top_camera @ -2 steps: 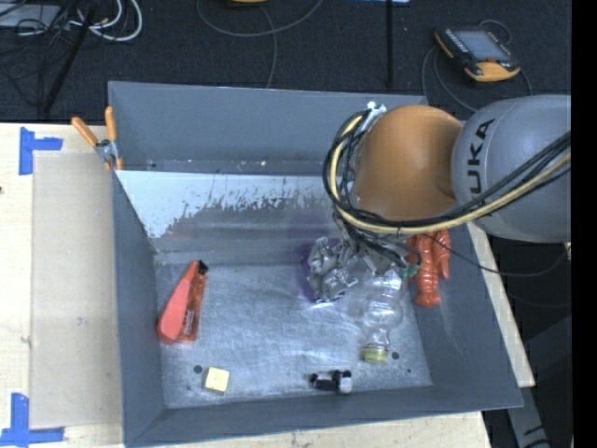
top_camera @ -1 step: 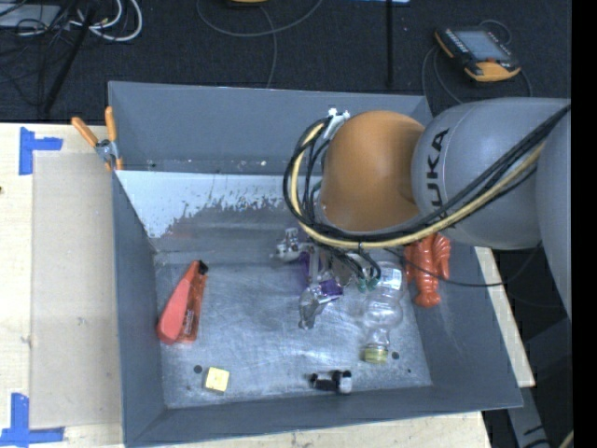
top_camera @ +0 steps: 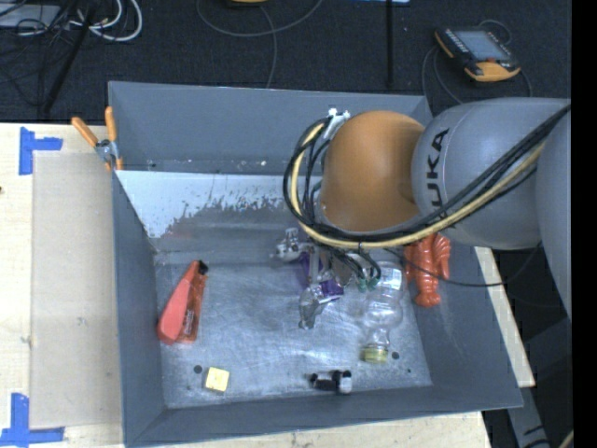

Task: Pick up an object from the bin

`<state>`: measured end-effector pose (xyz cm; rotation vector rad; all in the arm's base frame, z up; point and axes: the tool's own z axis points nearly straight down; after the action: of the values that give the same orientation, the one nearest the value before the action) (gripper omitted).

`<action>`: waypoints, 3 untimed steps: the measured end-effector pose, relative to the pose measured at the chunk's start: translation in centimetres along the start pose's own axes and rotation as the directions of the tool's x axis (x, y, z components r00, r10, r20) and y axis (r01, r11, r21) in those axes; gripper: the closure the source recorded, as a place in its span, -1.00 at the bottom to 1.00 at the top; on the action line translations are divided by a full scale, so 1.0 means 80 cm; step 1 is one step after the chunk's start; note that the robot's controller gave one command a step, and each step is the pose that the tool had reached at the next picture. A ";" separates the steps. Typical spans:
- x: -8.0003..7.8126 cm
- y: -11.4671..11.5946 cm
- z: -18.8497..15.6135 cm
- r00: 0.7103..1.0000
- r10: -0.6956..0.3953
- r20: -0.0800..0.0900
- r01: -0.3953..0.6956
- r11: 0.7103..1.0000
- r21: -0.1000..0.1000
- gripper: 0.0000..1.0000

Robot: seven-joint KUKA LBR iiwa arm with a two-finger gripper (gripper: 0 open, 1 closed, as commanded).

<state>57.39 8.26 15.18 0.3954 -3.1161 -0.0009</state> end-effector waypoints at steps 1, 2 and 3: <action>0.004 -0.050 0.018 0.994 -0.110 0.001 0.110 0.994 -0.001 -1.00; 0.011 -0.103 0.035 0.978 -0.207 0.000 0.207 0.978 0.000 -1.00; 0.005 -0.129 0.075 0.967 -0.253 0.005 0.253 0.967 0.002 -1.00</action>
Offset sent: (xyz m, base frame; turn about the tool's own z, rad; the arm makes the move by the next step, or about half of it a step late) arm 0.0268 -0.0491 -0.0269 -0.2619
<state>59.60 -1.86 9.16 0.7908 -3.0456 0.0006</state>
